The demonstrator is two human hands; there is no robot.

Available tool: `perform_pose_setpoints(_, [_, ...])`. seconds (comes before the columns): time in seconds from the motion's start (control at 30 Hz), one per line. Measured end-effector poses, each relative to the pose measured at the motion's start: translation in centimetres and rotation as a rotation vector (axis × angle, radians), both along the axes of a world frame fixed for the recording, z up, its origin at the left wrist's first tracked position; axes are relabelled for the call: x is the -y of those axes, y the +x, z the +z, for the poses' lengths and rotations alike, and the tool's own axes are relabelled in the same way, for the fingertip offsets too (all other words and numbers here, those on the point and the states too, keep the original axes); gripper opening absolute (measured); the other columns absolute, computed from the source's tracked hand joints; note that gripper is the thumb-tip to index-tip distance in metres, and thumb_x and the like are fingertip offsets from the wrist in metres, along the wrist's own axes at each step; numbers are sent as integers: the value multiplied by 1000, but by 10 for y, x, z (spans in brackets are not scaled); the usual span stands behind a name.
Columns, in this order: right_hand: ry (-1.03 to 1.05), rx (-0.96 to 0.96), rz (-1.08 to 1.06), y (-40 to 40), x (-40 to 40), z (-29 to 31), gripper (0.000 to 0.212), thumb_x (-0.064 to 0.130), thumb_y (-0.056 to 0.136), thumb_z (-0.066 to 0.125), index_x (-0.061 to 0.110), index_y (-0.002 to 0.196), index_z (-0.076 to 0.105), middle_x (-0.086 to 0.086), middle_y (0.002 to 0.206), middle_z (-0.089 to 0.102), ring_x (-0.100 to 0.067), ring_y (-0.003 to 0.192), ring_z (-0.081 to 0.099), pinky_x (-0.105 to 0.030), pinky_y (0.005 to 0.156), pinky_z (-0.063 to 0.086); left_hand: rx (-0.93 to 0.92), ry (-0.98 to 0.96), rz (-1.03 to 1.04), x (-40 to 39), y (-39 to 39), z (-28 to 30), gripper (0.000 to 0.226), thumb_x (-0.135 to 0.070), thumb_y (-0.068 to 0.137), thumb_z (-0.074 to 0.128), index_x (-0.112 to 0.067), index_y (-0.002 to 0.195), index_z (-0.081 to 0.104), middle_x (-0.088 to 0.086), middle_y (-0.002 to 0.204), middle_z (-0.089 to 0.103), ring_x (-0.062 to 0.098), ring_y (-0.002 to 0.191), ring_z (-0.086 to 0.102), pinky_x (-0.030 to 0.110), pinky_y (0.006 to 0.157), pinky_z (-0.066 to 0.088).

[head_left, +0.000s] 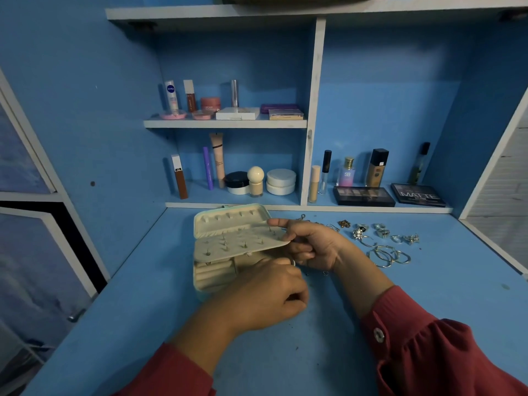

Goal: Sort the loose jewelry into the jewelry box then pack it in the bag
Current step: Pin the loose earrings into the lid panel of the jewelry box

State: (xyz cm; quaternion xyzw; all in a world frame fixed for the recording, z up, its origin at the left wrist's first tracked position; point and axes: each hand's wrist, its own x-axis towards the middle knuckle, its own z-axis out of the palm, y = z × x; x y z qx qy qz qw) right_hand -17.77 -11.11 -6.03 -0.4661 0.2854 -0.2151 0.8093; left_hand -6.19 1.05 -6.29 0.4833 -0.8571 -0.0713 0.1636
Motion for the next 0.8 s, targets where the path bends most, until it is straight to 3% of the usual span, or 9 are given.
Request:
perform_pose_setpoints(0.07, [-4,2,9,-1,-1,1,44,-8,87,34,13,125,43,8,44,33,-1,28,23,-12,29,14,-96,1,38,-2,-1,3,7,-27,89,58,-24,88,65,-19,79,48,-6,78,42,16,73,36])
perform_pose_setpoints(0.23, [-10,16,13,-1,0,-1,42,-8,86,35,9,123,46,8,39,31,-2,28,23,-16,35,10,-341,-77,97,0,2,4,8,-27,81,59,-23,83,65,-21,78,51,4,72,50,27,68,47])
perform_pose_setpoints(0.33, [-56,28,47,-2,-2,-1,35,-4,83,41,13,100,66,7,40,36,-2,30,23,-20,46,9,-482,-155,152,3,5,16,9,-17,81,67,-25,83,66,-16,84,56,3,77,52,20,72,46])
perform_pose_setpoints(0.4, [-54,40,66,-2,-2,-1,35,-4,81,42,15,88,70,7,47,41,-1,30,25,-13,36,12,-584,-212,275,9,16,33,19,-7,78,72,-25,80,66,-13,81,58,-1,74,50,12,69,41])
perform_pose_setpoints(0.53, [30,19,3,0,1,-3,46,-9,83,38,13,124,45,4,49,40,-1,29,25,-11,29,15,-541,-154,517,26,45,59,29,-1,77,71,-28,77,64,-7,74,65,1,67,53,19,68,45])
perform_pose_setpoints(0.67, [31,29,11,-1,0,-1,45,-9,84,37,13,122,45,5,47,39,-2,29,24,-12,30,15,-494,-22,587,37,54,58,28,2,78,69,-27,76,66,-5,68,68,4,69,65,30,78,55])
perform_pose_setpoints(0.8, [33,29,-5,0,1,-1,41,-9,85,35,13,118,47,6,43,36,-2,28,24,-12,28,15,-504,66,596,37,50,53,25,2,76,71,-23,78,71,-7,63,69,3,66,65,25,75,53])
